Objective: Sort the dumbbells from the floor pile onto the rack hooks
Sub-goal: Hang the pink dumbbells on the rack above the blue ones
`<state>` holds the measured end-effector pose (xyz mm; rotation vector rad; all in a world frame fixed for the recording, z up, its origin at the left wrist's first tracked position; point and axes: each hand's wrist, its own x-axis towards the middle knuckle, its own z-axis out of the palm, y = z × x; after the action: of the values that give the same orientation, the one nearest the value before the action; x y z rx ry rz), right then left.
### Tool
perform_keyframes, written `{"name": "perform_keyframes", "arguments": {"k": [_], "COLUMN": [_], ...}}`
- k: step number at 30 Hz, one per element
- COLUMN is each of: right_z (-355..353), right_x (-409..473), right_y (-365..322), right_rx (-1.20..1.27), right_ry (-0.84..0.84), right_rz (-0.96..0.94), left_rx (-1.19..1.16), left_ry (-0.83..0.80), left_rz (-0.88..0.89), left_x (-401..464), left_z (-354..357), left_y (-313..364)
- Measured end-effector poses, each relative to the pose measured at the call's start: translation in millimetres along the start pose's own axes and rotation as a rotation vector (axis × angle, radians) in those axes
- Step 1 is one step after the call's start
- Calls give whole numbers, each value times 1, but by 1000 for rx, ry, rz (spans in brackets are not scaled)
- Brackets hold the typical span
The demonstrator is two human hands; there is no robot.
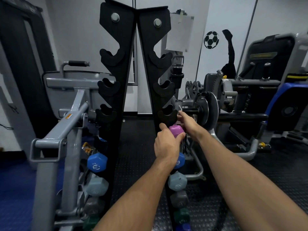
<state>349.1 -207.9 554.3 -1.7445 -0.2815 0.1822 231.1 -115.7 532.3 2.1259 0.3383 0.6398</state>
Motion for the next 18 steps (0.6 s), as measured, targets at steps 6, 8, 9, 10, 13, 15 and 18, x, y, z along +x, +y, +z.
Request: {"name": "perform_keyframes", "arguments": {"k": [6,8,9,10,13,15,18], "right_z": [16,19,20,22,29,34,46], "right_x": [-17,-23,-28,-32,-56,-76,-120], "right_y": [2,2,3,6,17,29,50], "right_rx": [86,132,154,160,156,113,-13], "right_ry": [10,79,112,134,199,299,447], "right_rz": [-72,-104,-105,-110,-102,-149,-295], "left_rx": [39,60,70,78,86,98,90], "left_ry": [-33,-68,-83,-93,-111,-134,-201], "left_rz": [91,110,109,105,104,126,155], "left_x": [-2,-4,-5,-5,-12,-22,-39], "left_z": [-13,-19,-23,-27,-38,-45,-51], "left_y": [-17,-29,-35,-42,-62,-76,-108]}}
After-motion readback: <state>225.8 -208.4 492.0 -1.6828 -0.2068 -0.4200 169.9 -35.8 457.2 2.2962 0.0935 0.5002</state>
